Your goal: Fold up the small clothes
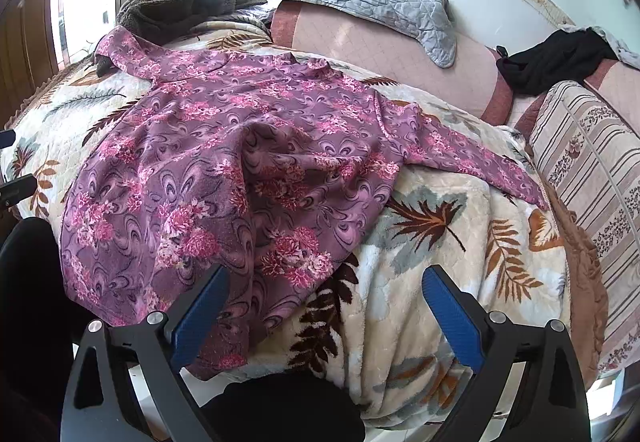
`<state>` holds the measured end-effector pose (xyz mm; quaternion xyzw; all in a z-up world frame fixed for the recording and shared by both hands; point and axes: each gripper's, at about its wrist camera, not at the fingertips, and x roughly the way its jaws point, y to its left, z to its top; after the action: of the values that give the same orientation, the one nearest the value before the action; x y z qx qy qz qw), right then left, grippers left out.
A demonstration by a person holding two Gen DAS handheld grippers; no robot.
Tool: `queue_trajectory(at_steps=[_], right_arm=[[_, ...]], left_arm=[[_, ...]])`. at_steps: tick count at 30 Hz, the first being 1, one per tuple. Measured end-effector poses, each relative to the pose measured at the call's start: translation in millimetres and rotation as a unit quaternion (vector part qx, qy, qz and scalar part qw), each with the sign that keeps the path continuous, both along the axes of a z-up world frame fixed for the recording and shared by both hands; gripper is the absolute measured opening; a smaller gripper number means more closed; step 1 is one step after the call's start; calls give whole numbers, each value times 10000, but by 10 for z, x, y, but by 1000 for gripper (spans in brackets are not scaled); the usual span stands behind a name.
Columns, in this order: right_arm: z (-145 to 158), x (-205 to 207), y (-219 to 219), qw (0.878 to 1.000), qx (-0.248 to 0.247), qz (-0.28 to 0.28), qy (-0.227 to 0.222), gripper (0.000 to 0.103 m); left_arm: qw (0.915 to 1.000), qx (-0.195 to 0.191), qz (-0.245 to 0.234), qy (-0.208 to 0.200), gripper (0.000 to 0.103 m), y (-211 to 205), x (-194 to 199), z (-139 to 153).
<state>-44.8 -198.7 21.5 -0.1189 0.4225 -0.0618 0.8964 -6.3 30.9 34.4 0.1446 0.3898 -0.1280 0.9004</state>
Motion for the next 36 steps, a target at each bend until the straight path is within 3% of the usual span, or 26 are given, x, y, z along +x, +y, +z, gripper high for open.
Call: queue_trajectory(at_steps=[36], right_arm=[[-97,28,-183,9994,336,-75,100,96]], left_arm=[[9998,47,-21,170,103,-96,131,-18]])
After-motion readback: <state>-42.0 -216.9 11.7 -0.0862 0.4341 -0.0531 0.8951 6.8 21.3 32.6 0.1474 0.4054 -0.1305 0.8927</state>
